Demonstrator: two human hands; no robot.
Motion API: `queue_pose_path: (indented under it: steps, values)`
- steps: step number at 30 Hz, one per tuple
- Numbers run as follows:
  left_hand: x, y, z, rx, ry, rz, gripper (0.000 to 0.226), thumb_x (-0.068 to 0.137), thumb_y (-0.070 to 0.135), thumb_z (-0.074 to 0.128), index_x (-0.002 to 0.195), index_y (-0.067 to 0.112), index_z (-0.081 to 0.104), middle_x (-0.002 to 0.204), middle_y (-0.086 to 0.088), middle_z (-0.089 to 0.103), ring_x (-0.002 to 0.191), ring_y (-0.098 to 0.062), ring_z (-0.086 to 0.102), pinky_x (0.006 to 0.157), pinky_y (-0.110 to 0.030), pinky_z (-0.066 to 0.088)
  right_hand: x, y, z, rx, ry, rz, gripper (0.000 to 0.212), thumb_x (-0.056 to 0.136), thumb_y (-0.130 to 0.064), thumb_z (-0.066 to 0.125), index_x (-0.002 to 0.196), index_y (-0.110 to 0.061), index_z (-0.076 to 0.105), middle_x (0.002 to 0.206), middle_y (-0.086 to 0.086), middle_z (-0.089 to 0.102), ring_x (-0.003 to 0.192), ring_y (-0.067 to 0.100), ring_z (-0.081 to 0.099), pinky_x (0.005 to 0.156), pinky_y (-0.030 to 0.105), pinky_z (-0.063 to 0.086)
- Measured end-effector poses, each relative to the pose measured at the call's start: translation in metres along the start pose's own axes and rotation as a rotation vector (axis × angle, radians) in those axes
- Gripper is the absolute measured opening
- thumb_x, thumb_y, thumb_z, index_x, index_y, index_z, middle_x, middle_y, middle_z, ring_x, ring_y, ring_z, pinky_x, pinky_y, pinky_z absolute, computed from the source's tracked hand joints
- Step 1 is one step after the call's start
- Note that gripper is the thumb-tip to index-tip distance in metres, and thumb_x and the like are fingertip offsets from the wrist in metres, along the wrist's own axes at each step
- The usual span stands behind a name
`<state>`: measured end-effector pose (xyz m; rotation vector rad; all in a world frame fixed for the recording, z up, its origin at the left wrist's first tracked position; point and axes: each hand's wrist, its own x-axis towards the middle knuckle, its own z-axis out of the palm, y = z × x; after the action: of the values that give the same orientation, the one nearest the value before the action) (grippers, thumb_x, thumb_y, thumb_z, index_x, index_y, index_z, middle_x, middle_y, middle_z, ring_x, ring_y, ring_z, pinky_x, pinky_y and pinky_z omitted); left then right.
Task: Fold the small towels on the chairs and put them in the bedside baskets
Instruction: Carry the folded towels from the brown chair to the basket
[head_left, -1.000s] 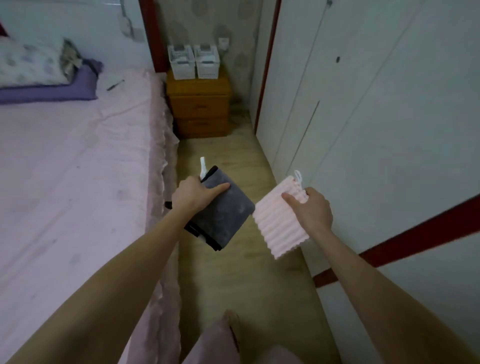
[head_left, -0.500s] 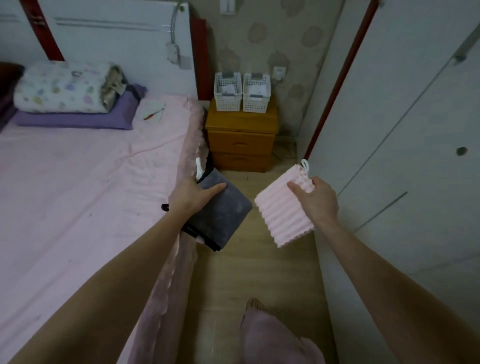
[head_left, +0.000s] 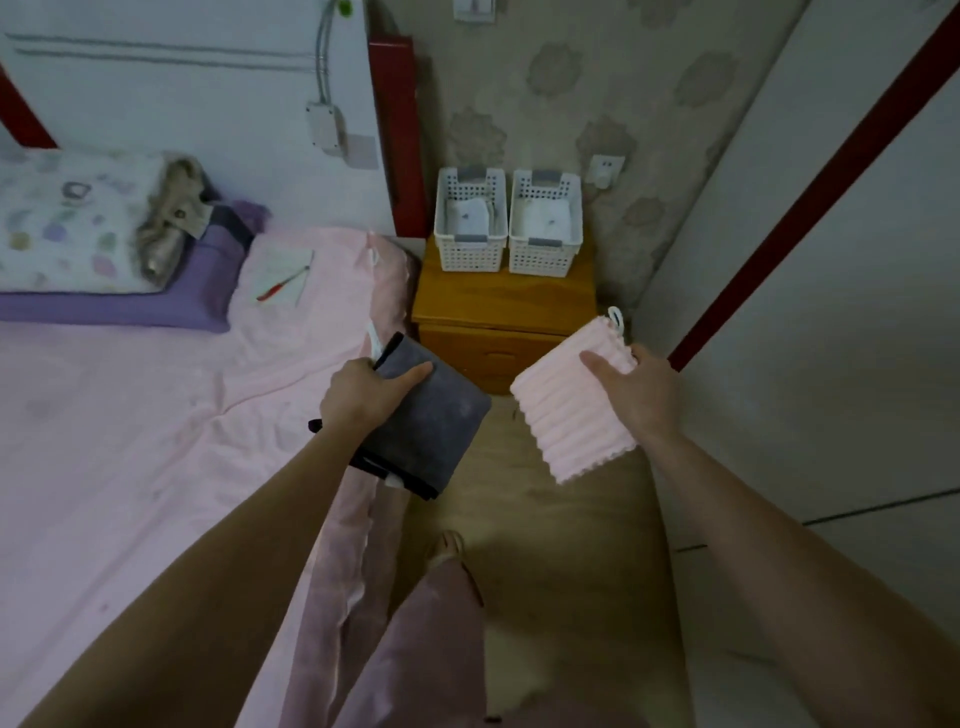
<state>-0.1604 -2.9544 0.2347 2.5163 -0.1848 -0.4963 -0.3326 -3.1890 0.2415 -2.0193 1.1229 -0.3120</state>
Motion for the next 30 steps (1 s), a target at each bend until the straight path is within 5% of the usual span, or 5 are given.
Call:
queue_pose_path:
  steps: [10,14,19,24,30]
  values:
    - [0.192,0.103,0.058,-0.091,-0.129,-0.035,0.052,0.079,0.059,0.068,0.098,0.012,0.056,0.091,-0.003,0.053,0.084,-0.022,0.051,0.074,-0.031,0.037,0.192,-0.008,0.062,0.019,-0.08,0.149,0.049,0.087,-0.056,0.061,0.114,-0.015,0.058,0.103,-0.001,0.06,0.095,0.021,0.059,0.081,0.034,0.045]
    - [0.263,0.124,0.107,-0.107,-0.153,-0.129,0.064,0.074,0.066,0.068,0.093,0.005,0.06,0.091,-0.01,0.063,0.089,-0.029,0.061,0.076,-0.037,0.047,0.274,0.007,0.081,-0.065,-0.153,0.178,0.059,0.09,-0.056,0.056,0.129,-0.013,0.052,0.113,-0.001,0.055,0.107,0.022,0.054,0.087,0.035,0.039]
    - [0.336,0.148,0.169,-0.218,-0.095,-0.292,0.069,0.075,0.065,0.068,0.113,0.009,0.056,0.117,-0.009,0.061,0.107,-0.031,0.058,0.089,-0.039,0.045,0.371,0.037,0.1,-0.13,-0.256,0.167,0.041,0.089,-0.053,0.06,0.107,-0.017,0.057,0.092,-0.007,0.054,0.087,0.015,0.054,0.076,0.029,0.036]
    - [0.394,0.149,0.225,-0.218,-0.088,-0.429,0.061,0.075,0.069,0.064,0.095,0.012,0.054,0.094,-0.006,0.059,0.089,-0.028,0.059,0.075,-0.037,0.047,0.438,0.063,0.131,-0.147,-0.35,0.151,0.028,0.088,-0.051,0.063,0.089,-0.025,0.051,0.079,-0.014,0.051,0.075,0.008,0.051,0.07,0.027,0.036]
    - [0.441,0.141,0.278,-0.29,-0.057,-0.481,0.057,0.076,0.064,0.066,0.096,0.012,0.057,0.096,-0.006,0.061,0.087,-0.024,0.056,0.073,-0.033,0.043,0.474,0.095,0.161,-0.097,-0.342,0.196,0.031,0.088,-0.048,0.066,0.076,-0.03,0.043,0.075,-0.017,0.048,0.069,-0.001,0.048,0.066,0.023,0.035]
